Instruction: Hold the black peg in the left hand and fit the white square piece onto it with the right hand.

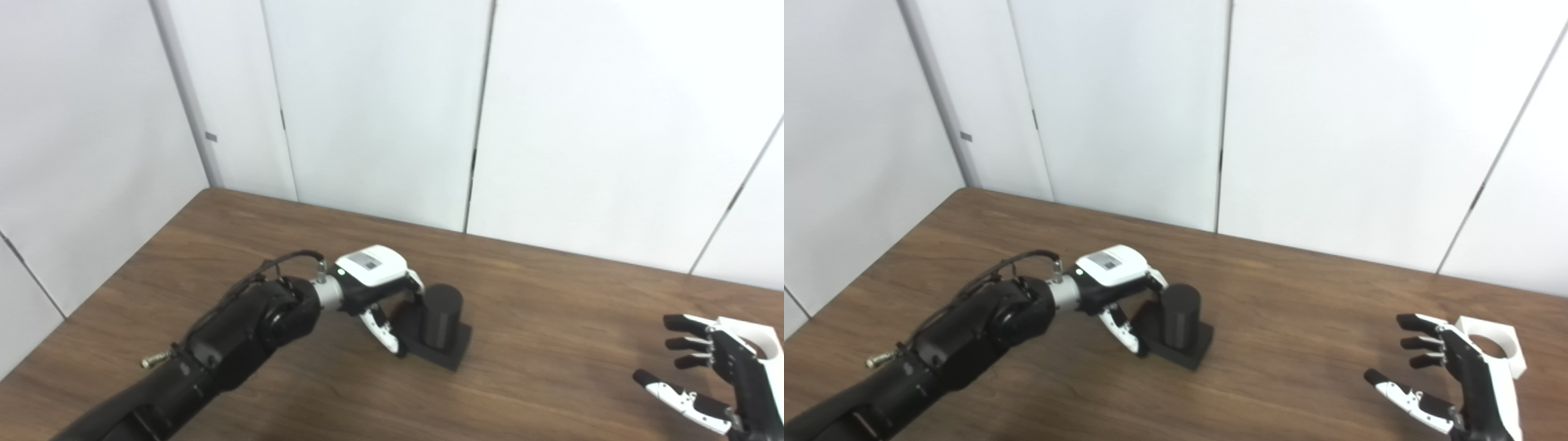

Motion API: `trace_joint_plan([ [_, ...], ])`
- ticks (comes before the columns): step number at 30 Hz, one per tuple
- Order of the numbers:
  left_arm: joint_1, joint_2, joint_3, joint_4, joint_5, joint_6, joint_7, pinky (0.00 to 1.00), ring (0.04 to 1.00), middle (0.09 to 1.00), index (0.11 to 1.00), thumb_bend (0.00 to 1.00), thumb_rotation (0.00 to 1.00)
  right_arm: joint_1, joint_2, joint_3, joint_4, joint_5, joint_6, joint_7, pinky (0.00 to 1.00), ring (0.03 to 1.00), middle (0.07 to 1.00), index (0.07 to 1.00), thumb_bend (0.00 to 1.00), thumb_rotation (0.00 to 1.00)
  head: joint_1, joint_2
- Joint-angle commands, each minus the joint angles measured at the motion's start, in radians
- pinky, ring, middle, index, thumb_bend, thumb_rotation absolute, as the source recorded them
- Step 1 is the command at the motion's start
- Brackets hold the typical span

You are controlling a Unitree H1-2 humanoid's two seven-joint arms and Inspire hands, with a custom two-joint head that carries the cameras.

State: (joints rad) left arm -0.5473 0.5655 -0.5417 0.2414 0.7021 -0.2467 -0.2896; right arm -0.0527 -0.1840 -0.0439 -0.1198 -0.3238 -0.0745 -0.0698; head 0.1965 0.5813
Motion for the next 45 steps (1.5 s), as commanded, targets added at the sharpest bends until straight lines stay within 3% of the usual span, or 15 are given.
trace_joint_plan([
  [1, 0.032, -0.043, -0.079, 0.001, 0.061, -0.040, -0.064, 0.74, 0.786, 0.778, 0.488, 0.52, 0.07, -0.032, -0.008, -0.001, -0.019, -0.009, -0.050, -0.022, 0.53, 0.635, 0.704, 0.664, 0.58, 0.00, -0.011, 0.003],
  [9, 0.025, -0.097, -0.181, 0.018, 0.153, -0.037, -0.071, 0.74, 0.813, 0.815, 0.492, 0.52, 0.08, -0.038, -0.001, 0.000, -0.001, -0.024, -0.079, -0.038, 0.50, 0.620, 0.697, 0.664, 0.58, 0.00, -0.091, 0.023],
  [18, 0.003, -0.075, -0.236, 0.067, 0.220, -0.058, -0.024, 0.78, 0.831, 0.814, 0.492, 0.52, 0.08, -0.089, -0.022, 0.001, -0.009, -0.055, -0.057, -0.031, 0.51, 0.623, 0.705, 0.673, 0.59, 0.00, -0.255, 0.036],
  [22, 0.010, -0.055, -0.231, 0.076, 0.219, -0.079, -0.003, 0.76, 0.822, 0.804, 0.492, 0.52, 0.08, -0.126, -0.086, -0.007, -0.036, -0.083, -0.024, 0.013, 0.51, 0.641, 0.715, 0.690, 0.62, 0.02, -0.335, 0.026],
  [27, 0.015, -0.031, -0.228, 0.093, 0.218, -0.107, 0.028, 0.75, 0.814, 0.808, 0.491, 0.52, 0.08, -0.173, -0.209, -0.007, -0.091, -0.136, 0.079, 0.120, 0.54, 0.672, 0.750, 0.736, 0.68, 0.08, -0.411, 0.011],
  [31, 0.024, -0.018, -0.222, 0.101, 0.212, -0.112, 0.039, 0.75, 0.815, 0.811, 0.491, 0.52, 0.08, -0.220, -0.367, 0.034, -0.128, -0.203, 0.173, 0.287, 0.60, 0.749, 0.818, 0.788, 0.73, 0.07, -0.483, -0.012],
  [35, 0.026, -0.004, -0.224, 0.121, 0.223, -0.132, 0.070, 0.76, 0.815, 0.813, 0.492, 0.52, 0.08, -0.281, -0.486, 0.076, -0.158, -0.282, 0.286, 0.443, 0.63, 0.809, 0.882, 0.835, 0.88, 0.18, -0.557, -0.037],
  [37, 0.025, 0.001, -0.226, 0.139, 0.230, -0.152, 0.098, 0.75, 0.807, 0.806, 0.491, 0.52, 0.08, -0.309, -0.514, 0.100, -0.153, -0.334, 0.320, 0.480, 0.65, 0.817, 0.887, 0.841, 0.92, 0.23, -0.584, -0.046],
  [40, 0.021, 0.007, -0.229, 0.151, 0.237, -0.166, 0.113, 0.74, 0.798, 0.802, 0.491, 0.52, 0.07, -0.346, -0.542, 0.134, -0.129, -0.400, 0.359, 0.534, 0.74, 0.910, 0.935, 0.863, 0.94, 0.29, -0.619, -0.058],
  [45, 0.021, 0.013, -0.228, 0.158, 0.233, -0.171, 0.117, 0.74, 0.796, 0.801, 0.491, 0.52, 0.07, -0.383, -0.558, 0.172, -0.058, -0.470, 0.363, 0.551, 0.77, 0.960, 0.959, 0.860, 1.00, 0.30, -0.646, -0.076],
])
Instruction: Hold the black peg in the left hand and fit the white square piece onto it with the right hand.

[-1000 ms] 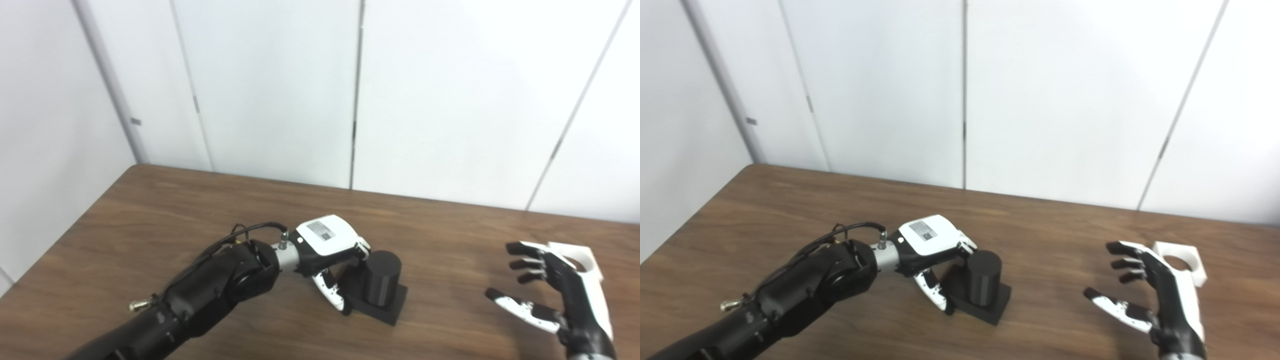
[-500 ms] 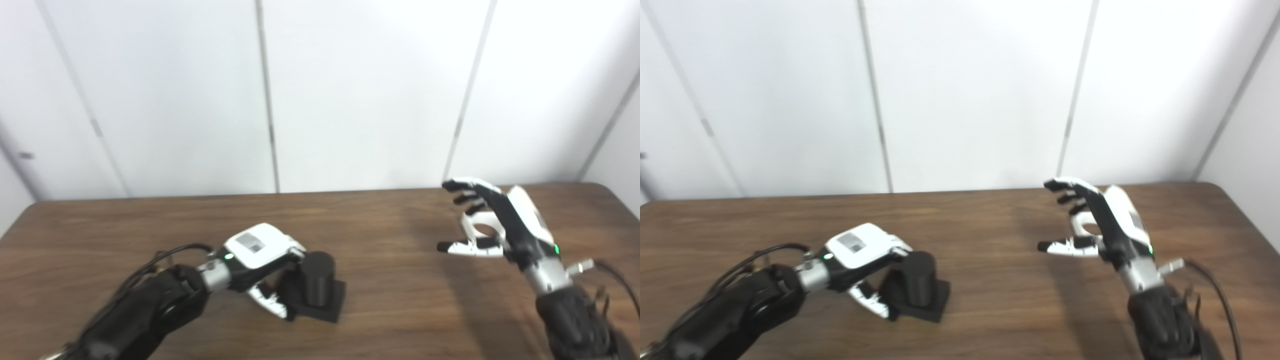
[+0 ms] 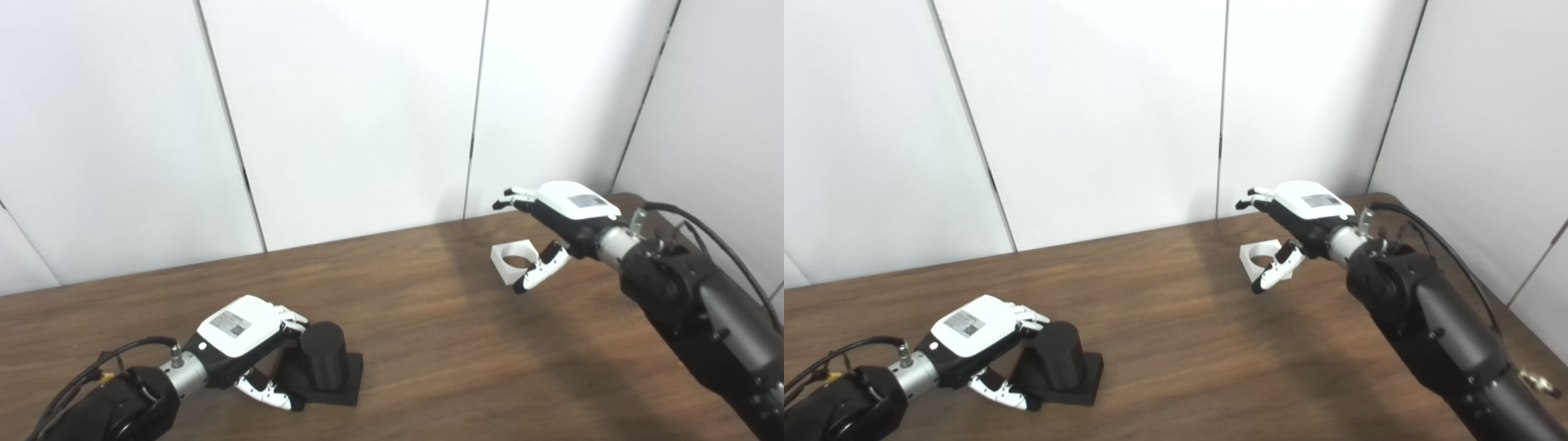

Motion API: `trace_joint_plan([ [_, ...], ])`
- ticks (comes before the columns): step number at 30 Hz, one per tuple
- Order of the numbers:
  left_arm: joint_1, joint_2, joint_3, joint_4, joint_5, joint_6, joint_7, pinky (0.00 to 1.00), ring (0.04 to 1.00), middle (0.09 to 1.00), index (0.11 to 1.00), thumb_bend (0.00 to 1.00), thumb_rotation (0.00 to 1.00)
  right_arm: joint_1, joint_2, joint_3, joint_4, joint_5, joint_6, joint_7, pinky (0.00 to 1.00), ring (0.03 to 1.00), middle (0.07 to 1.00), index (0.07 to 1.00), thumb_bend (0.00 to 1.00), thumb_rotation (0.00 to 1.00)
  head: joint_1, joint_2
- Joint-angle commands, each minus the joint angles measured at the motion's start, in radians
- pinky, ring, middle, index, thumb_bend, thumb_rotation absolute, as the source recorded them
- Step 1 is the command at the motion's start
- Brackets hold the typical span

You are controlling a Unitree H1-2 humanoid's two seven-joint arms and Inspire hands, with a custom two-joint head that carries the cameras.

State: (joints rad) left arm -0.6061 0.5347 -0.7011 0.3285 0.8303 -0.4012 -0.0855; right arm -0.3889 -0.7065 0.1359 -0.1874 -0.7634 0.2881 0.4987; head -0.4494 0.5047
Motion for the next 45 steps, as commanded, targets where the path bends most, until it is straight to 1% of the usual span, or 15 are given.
trace_joint_plan([
  [1, 0.079, 0.044, -0.067, 0.081, 0.104, -0.022, -0.076, 0.73, 0.793, 0.798, 0.491, 0.52, 0.07, -0.052, -0.037, -0.002, 0.029, -0.040, -0.007, -0.022, 0.77, 0.964, 0.959, 0.859, 1.00, 0.31, -0.003, -0.002],
  [2, 0.079, 0.044, -0.066, 0.092, 0.104, -0.032, -0.058, 0.73, 0.792, 0.796, 0.491, 0.52, 0.07, -0.058, -0.039, 0.004, 0.048, -0.050, -0.013, -0.025, 0.78, 0.969, 0.961, 0.859, 1.00, 0.30, -0.004, -0.002],
  [4, 0.076, 0.044, -0.069, 0.113, 0.108, -0.043, -0.035, 0.73, 0.787, 0.789, 0.491, 0.52, 0.07, -0.075, -0.039, 0.022, 0.090, -0.077, -0.013, -0.024, 0.84, 0.985, 0.971, 0.868, 0.96, 0.27, -0.008, -0.006],
  [6, 0.075, 0.044, -0.072, 0.120, 0.114, -0.042, -0.031, 0.73, 0.790, 0.792, 0.491, 0.52, 0.07, -0.093, -0.032, 0.036, 0.130, -0.095, -0.009, -0.022, 0.89, 0.996, 0.974, 0.877, 0.94, 0.25, -0.008, -0.006],
  [8, 0.075, 0.045, -0.072, 0.121, 0.113, -0.042, -0.033, 0.73, 0.794, 0.795, 0.492, 0.52, 0.07, -0.118, -0.030, 0.054, 0.172, -0.110, -0.008, -0.009, 0.92, 0.998, 0.979, 0.887, 0.97, 0.27, -0.007, -0.006],
  [11, 0.073, 0.047, -0.074, 0.123, 0.110, -0.042, -0.040, 0.74, 0.802, 0.801, 0.492, 0.52, 0.07, -0.159, -0.028, 0.089, 0.245, -0.125, -0.014, 0.011, 0.93, 0.999, 0.988, 0.904, 0.99, 0.30, -0.006, -0.002],
  [12, 0.073, 0.047, -0.075, 0.124, 0.110, -0.041, -0.041, 0.75, 0.807, 0.806, 0.492, 0.52, 0.07, -0.176, -0.023, 0.101, 0.285, -0.130, -0.021, 0.004, 0.93, 0.999, 0.985, 0.900, 0.99, 0.28, -0.006, -0.003],
  [15, 0.074, 0.045, -0.077, 0.128, 0.109, -0.040, -0.039, 0.76, 0.807, 0.806, 0.492, 0.52, 0.07, -0.220, -0.008, 0.134, 0.390, -0.137, -0.039, -0.022, 0.89, 0.966, 0.958, 0.876, 0.96, 0.19, -0.006, -0.003],
  [19, 0.079, 0.048, -0.078, 0.116, 0.105, -0.040, -0.044, 0.76, 0.808, 0.809, 0.492, 0.52, 0.07, -0.262, 0.004, 0.171, 0.481, -0.146, -0.044, -0.042, 0.87, 0.945, 0.943, 0.868, 0.96, 0.18, -0.001, -0.001],
  [26, 0.083, 0.051, -0.077, 0.107, 0.100, -0.037, -0.053, 0.76, 0.808, 0.808, 0.492, 0.52, 0.07, -0.280, 0.027, 0.188, 0.534, -0.132, -0.049, -0.084, 0.88, 0.931, 0.931, 0.864, 0.94, 0.16, 0.000, 0.002],
  [31, 0.088, 0.059, -0.072, 0.086, 0.097, -0.035, -0.055, 0.75, 0.804, 0.803, 0.492, 0.52, 0.07, -0.285, 0.040, 0.202, 0.552, -0.122, -0.055, -0.092, 0.88, 0.915, 0.919, 0.853, 0.92, 0.18, 0.013, 0.011],
  [36, 0.093, 0.063, -0.068, 0.073, 0.091, -0.036, -0.056, 0.74, 0.795, 0.796, 0.491, 0.52, 0.07, -0.296, 0.056, 0.222, 0.574, -0.119, -0.080, -0.107, 0.88, 0.902, 0.903, 0.839, 0.90, 0.18, 0.019, 0.017],
  [39, 0.093, 0.067, -0.070, 0.054, 0.092, -0.024, -0.077, 0.74, 0.797, 0.797, 0.491, 0.52, 0.07, -0.305, 0.064, 0.235, 0.581, -0.119, -0.088, -0.104, 0.88, 0.900, 0.900, 0.833, 0.89, 0.18, 0.027, 0.024],
  [42, 0.091, 0.068, -0.074, 0.039, 0.095, -0.016, -0.092, 0.74, 0.798, 0.800, 0.492, 0.52, 0.07, -0.318, 0.071, 0.254, 0.597, -0.119, -0.109, -0.107, 0.87, 0.896, 0.894, 0.792, 0.87, 0.17, 0.027, 0.024],
  [45, 0.098, 0.072, -0.068, 0.013, 0.082, -0.001, -0.108, 0.74, 0.797, 0.799, 0.491, 0.52, 0.07, -0.339, 0.079, 0.282, 0.629, -0.128, -0.126, -0.099, 0.87, 0.891, 0.878, 0.708, 0.81, 0.16, 0.029, 0.031],
])
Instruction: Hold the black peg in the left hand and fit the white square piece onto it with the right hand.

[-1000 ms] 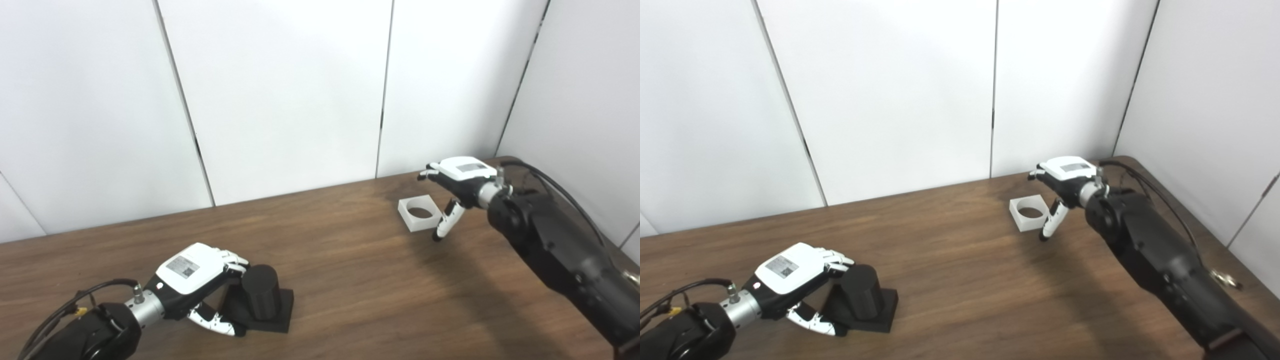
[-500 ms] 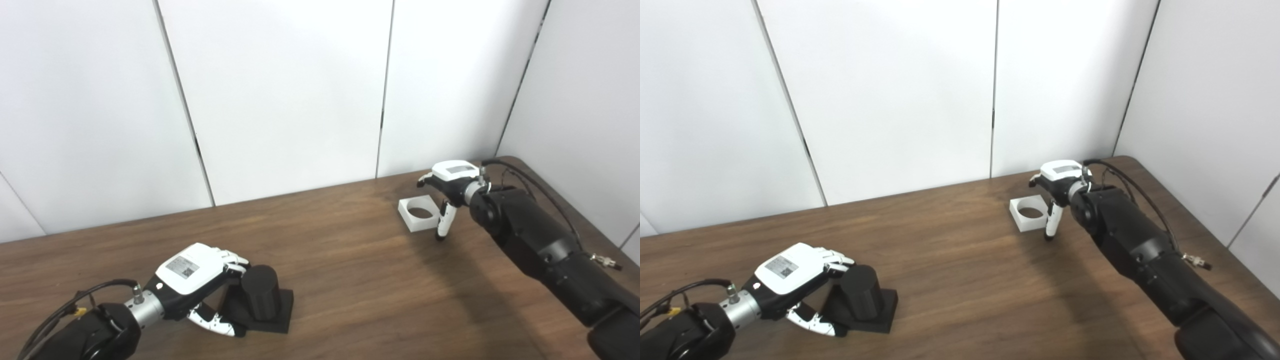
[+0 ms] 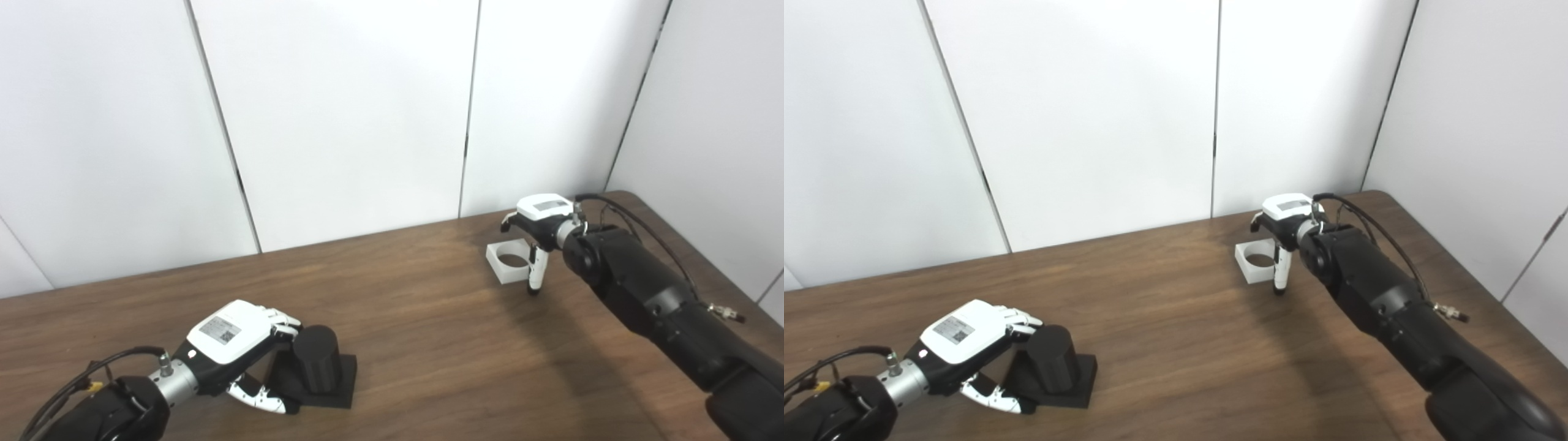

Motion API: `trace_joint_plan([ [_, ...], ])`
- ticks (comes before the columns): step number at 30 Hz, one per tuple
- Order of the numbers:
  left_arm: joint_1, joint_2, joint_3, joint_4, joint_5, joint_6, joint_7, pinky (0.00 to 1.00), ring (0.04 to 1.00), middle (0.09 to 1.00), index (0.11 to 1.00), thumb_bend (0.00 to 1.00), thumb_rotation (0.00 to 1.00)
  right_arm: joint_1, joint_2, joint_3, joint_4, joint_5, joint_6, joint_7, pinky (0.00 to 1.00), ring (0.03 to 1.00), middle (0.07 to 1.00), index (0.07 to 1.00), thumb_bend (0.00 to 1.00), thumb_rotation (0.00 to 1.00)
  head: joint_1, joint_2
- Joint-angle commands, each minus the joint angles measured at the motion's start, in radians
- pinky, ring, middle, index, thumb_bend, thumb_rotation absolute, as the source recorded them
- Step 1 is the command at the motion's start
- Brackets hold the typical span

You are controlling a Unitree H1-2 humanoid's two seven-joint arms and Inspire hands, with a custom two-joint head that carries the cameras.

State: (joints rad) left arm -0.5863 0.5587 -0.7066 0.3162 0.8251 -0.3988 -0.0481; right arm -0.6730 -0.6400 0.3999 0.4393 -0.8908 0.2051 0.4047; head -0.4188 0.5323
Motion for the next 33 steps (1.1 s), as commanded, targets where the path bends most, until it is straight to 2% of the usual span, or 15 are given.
trace_joint_plan([
  [1, 0.080, 0.050, -0.060, 0.020, 0.082, -0.003, -0.147, 0.74, 0.796, 0.798, 0.491, 0.52, 0.07, -0.064, 0.014, 0.031, 0.020, -0.007, -0.050, -0.002, 0.87, 0.890, 0.873, 0.689, 0.80, 0.16, -0.001, 0.003],
  [4, 0.085, 0.053, -0.057, 0.008, 0.079, 0.001, -0.154, 0.73, 0.790, 0.797, 0.491, 0.52, 0.07, -0.084, 0.020, 0.054, 0.063, -0.011, -0.063, -0.004, 0.83, 0.874, 0.851, 0.639, 0.79, 0.18, 0.001, 0.010],
  [7, 0.087, 0.055, -0.057, 0.003, 0.076, 0.004, -0.163, 0.73, 0.794, 0.801, 0.491, 0.52, 0.07, -0.092, 0.031, 0.054, 0.097, 0.002, -0.064, -0.014, 0.81, 0.851, 0.825, 0.605, 0.77, 0.17, 0.003, 0.014],
  [8, 0.088, 0.055, -0.056, 0.002, 0.075, 0.005, -0.166, 0.73, 0.797, 0.802, 0.491, 0.52, 0.07, -0.093, 0.034, 0.052, 0.103, 0.004, -0.064, -0.016, 0.81, 0.843, 0.816, 0.539, 0.62, 0.15, 0.003, 0.014],
  [10, 0.089, 0.054, -0.056, 0.007, 0.077, 0.002, -0.158, 0.73, 0.796, 0.799, 0.491, 0.52, 0.07, -0.101, 0.041, 0.060, 0.123, 0.001, -0.057, -0.005, 0.81, 0.836, 0.808, 0.501, 0.54, 0.15, 0.003, 0.014],
  [11, 0.090, 0.055, -0.055, 0.007, 0.078, 0.001, -0.158, 0.72, 0.795, 0.798, 0.491, 0.52, 0.07, -0.103, 0.042, 0.064, 0.126, -0.002, -0.053, 0.002, 0.80, 0.832, 0.802, 0.496, 0.53, 0.15, 0.006, 0.021],
  [15, 0.094, 0.057, -0.051, -0.003, 0.072, 0.004, -0.164, 0.72, 0.796, 0.800, 0.491, 0.52, 0.07, -0.115, 0.050, 0.075, 0.136, -0.013, -0.013, 0.037, 0.80, 0.805, 0.752, 0.489, 0.52, 0.14, 0.009, 0.025],
  [17, 0.094, 0.057, -0.050, 0.000, 0.070, 0.000, -0.162, 0.72, 0.796, 0.800, 0.491, 0.52, 0.07, -0.118, 0.046, 0.083, 0.136, -0.017, -0.016, 0.042, 0.75, 0.774, 0.713, 0.488, 0.52, 0.14, 0.012, 0.027],
  [21, 0.094, 0.055, -0.050, 0.004, 0.071, -0.002, -0.156, 0.72, 0.795, 0.799, 0.491, 0.52, 0.07, -0.115, 0.036, 0.079, 0.131, 0.003, -0.037, 0.032, 0.75, 0.777, 0.713, 0.485, 0.52, 0.14, 0.014, 0.029],
  [26, 0.092, 0.052, -0.053, 0.005, 0.073, 0.002, -0.163, 0.72, 0.801, 0.801, 0.491, 0.52, 0.07, -0.089, 0.018, 0.061, 0.097, 0.024, -0.087, -0.038, 0.80, 0.814, 0.748, 0.481, 0.52, 0.14, 0.024, 0.034],
  [29, 0.093, 0.049, -0.053, 0.010, 0.077, -0.001, -0.149, 0.72, 0.797, 0.798, 0.491, 0.52, 0.07, -0.070, 0.015, 0.034, 0.060, 0.034, -0.102, -0.095, 0.86, 0.841, 0.765, 0.480, 0.52, 0.14, 0.031, 0.037],
  [33, 0.094, 0.048, -0.052, 0.009, 0.077, 0.001, -0.149, 0.71, 0.794, 0.797, 0.491, 0.52, 0.07, -0.052, 0.013, -0.006, 0.015, 0.043, -0.118, -0.158, 0.89, 0.852, 0.769, 0.478, 0.52, 0.14, 0.049, 0.046],
])
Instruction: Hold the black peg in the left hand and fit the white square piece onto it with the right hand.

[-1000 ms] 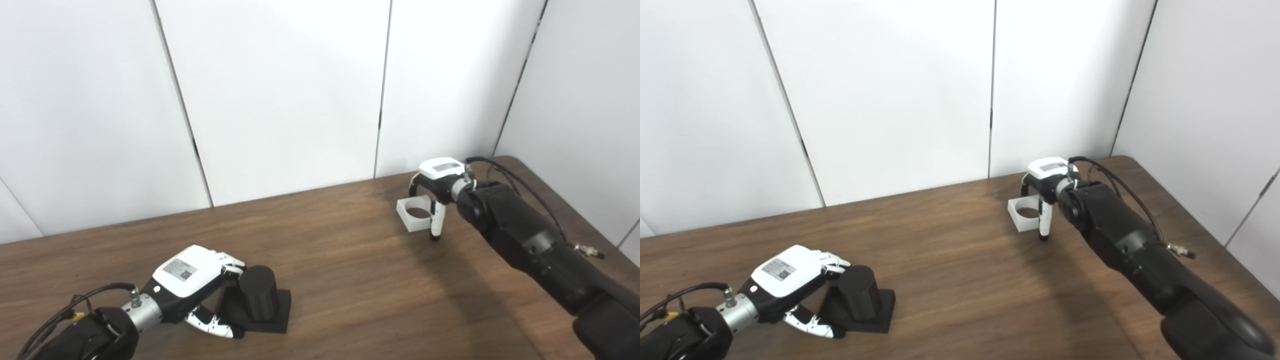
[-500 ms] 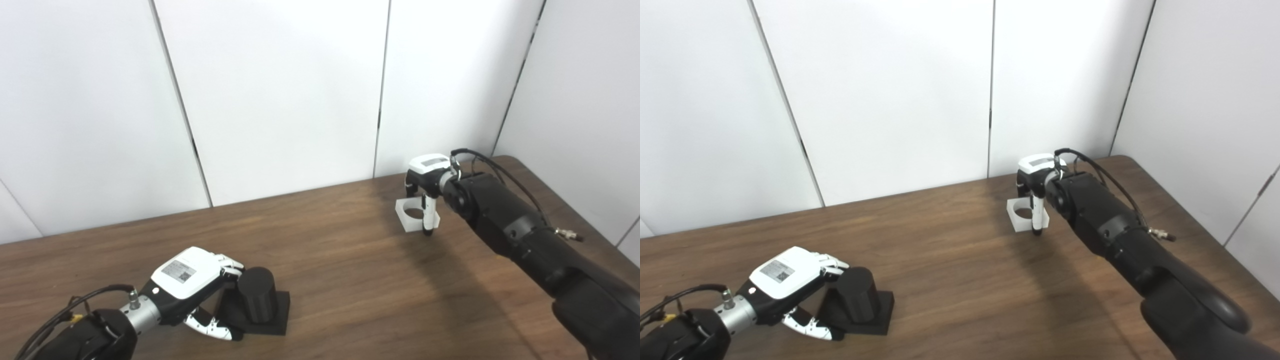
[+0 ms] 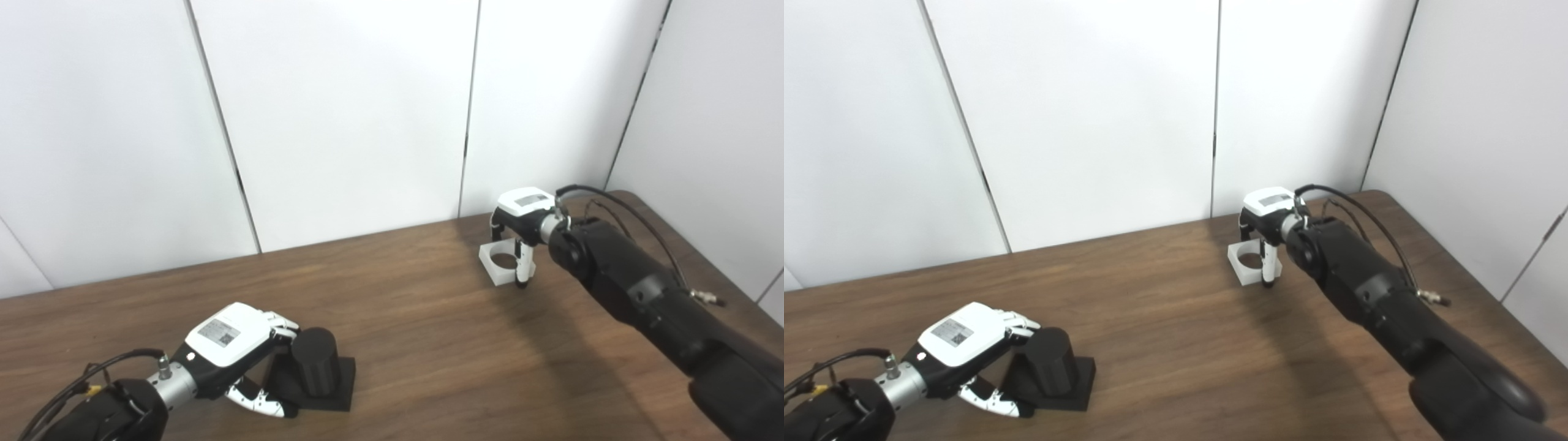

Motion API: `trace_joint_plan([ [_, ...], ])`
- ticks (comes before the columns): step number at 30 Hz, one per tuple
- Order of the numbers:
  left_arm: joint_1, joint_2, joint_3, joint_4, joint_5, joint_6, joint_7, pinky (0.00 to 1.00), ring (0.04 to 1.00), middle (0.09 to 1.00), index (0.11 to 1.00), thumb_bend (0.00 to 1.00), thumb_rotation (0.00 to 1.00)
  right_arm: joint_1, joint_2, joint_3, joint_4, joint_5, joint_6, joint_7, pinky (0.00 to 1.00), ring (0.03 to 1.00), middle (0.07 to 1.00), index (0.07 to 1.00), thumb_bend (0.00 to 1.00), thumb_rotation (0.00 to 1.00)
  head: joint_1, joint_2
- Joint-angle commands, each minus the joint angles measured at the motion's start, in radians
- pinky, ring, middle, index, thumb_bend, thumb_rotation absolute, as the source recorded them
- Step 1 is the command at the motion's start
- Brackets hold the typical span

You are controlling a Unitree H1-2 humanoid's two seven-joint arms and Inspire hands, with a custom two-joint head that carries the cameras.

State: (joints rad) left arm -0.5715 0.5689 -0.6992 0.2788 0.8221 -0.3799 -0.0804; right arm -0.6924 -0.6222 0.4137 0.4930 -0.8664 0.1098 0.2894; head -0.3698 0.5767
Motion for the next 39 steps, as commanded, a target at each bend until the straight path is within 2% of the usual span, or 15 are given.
trace_joint_plan([
  [1, 0.078, 0.037, -0.060, 0.047, 0.081, -0.019, -0.116, 0.71, 0.794, 0.796, 0.491, 0.52, 0.07, -0.030, -0.006, -0.028, -0.049, 0.025, -0.029, -0.048, 0.89, 0.852, 0.769, 0.478, 0.52, 0.13, 0.007, 0.004],
  [9, 0.073, 0.027, -0.064, 0.052, 0.087, -0.021, -0.107, 0.71, 0.790, 0.798, 0.491, 0.52, 0.07, -0.006, -0.039, -0.077, -0.191, 0.081, -0.076, -0.018, 0.83, 0.850, 0.769, 0.478, 0.52, 0.13, 0.082, 0.024],
  [17, 0.072, 0.009, -0.066, 0.026, 0.079, 0.017, -0.152, 0.73, 0.807, 0.807, 0.492, 0.52, 0.08, 0.013, -0.069, -0.086, -0.334, 0.113, -0.135, 0.043, 0.76, 0.828, 0.750, 0.479, 0.52, 0.13, 0.183, 0.050],
  [20, 0.069, 0.003, -0.068, 0.018, 0.077, 0.028, -0.170, 0.74, 0.812, 0.812, 0.492, 0.52, 0.08, 0.021, -0.067, -0.095, -0.385, 0.137, -0.142, 0.070, 0.76, 0.824, 0.747, 0.479, 0.52, 0.13, 0.215, 0.058],
  [24, 0.067, -0.007, -0.071, 0.015, 0.088, 0.032, -0.161, 0.72, 0.805, 0.808, 0.491, 0.52, 0.08, 0.029, -0.062, -0.103, -0.459, 0.181, -0.167, 0.110, 0.77, 0.822, 0.748, 0.477, 0.52, 0.13, 0.276, 0.075],
  [29, 0.061, -0.020, -0.076, 0.019, 0.100, 0.032, -0.151, 0.71, 0.789, 0.800, 0.491, 0.52, 0.08, 0.031, -0.045, -0.110, -0.543, 0.217, -0.181, 0.156, 0.74, 0.818, 0.753, 0.478, 0.52, 0.13, 0.334, 0.088],
  [33, 0.056, -0.034, -0.076, 0.011, 0.099, 0.054, -0.171, 0.70, 0.790, 0.802, 0.491, 0.52, 0.08, 0.023, -0.034, -0.102, -0.609, 0.229, -0.188, 0.205, 0.72, 0.812, 0.756, 0.478, 0.52, 0.13, 0.395, 0.098],
  [39, 0.048, -0.045, -0.072, 0.006, 0.074, 0.069, -0.207, 0.72, 0.810, 0.804, 0.492, 0.52, 0.08, 0.016, 0.001, -0.109, -0.659, 0.267, -0.202, 0.243, 0.67, 0.793, 0.750, 0.478, 0.52, 0.13, 0.413, 0.104],
])
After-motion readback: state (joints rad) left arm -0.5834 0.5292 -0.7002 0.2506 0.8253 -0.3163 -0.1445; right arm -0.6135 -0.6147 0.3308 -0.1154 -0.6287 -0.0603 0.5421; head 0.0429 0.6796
